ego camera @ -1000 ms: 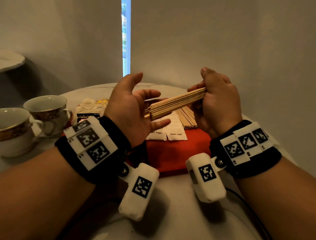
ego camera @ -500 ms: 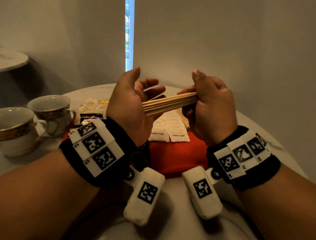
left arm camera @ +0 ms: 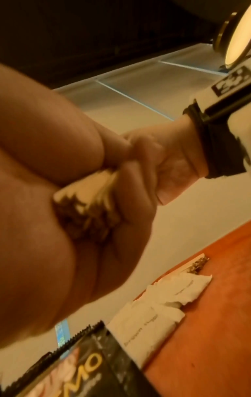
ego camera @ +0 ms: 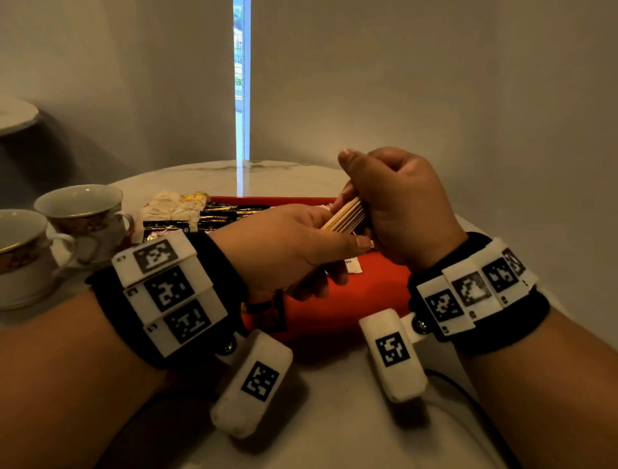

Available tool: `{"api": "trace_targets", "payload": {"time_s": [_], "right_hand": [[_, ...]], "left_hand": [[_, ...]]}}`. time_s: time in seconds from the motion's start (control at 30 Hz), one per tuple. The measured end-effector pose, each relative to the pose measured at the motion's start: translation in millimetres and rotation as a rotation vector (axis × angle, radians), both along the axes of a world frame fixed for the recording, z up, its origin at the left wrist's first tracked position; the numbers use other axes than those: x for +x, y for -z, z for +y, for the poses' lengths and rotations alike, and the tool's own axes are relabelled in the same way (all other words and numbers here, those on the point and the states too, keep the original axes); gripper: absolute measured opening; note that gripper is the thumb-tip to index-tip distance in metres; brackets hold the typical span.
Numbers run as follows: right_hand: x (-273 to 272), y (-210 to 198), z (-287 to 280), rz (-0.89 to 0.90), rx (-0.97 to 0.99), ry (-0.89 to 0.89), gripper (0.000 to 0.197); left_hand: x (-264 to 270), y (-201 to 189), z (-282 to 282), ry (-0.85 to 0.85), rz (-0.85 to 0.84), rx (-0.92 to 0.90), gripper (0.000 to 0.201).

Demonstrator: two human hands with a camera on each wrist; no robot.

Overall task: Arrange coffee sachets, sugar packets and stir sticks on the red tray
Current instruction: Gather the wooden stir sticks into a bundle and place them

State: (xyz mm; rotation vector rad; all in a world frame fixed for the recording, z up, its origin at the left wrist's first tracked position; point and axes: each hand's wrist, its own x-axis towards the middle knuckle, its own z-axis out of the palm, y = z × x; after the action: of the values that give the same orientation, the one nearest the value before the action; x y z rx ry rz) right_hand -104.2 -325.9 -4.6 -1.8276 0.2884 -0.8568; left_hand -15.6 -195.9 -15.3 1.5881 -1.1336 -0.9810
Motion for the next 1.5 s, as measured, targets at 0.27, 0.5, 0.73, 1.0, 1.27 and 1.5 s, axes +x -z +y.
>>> {"api": "trace_targets", "payload": {"time_s": [0.27,0.5,0.73,1.0,1.27,1.5], "right_hand": [[-2.0,-3.2,-5.7,0.000,-0.027,0.040,0.061],[5.4,4.4,-7.5,-0.011,0.071,-0.230,0.063],[-3.7,-2.5,-13.0,0.053,-0.256,-0.037,0.044],[-5.0,-7.0,-16.5,0.180,-0.400,0.050,0.038],[-4.8,-8.0,-22.5,-0.045,0.171,0.051,0.025],[3.0,-3.6,2.9,-0.046,0.178,0.043,0.027]], "left_hand": [[0.7,1.4,-1.4,-0.002,0.234,-0.011,0.009],[6.1,2.4,-0.9,0.058,0.265,0.038,0.020],[4.1,3.5,-2.6,0.088,0.260,0.045,0.018],[2.6,2.0,-2.8,0.049,0.145,-0.001,0.036],[12.4,-6.8,-0.1,-0.307,0.438,-0.314,0.065],[6.2,-10.1,-2.4,-0.529,0.498,-0.567,0.061]]}}
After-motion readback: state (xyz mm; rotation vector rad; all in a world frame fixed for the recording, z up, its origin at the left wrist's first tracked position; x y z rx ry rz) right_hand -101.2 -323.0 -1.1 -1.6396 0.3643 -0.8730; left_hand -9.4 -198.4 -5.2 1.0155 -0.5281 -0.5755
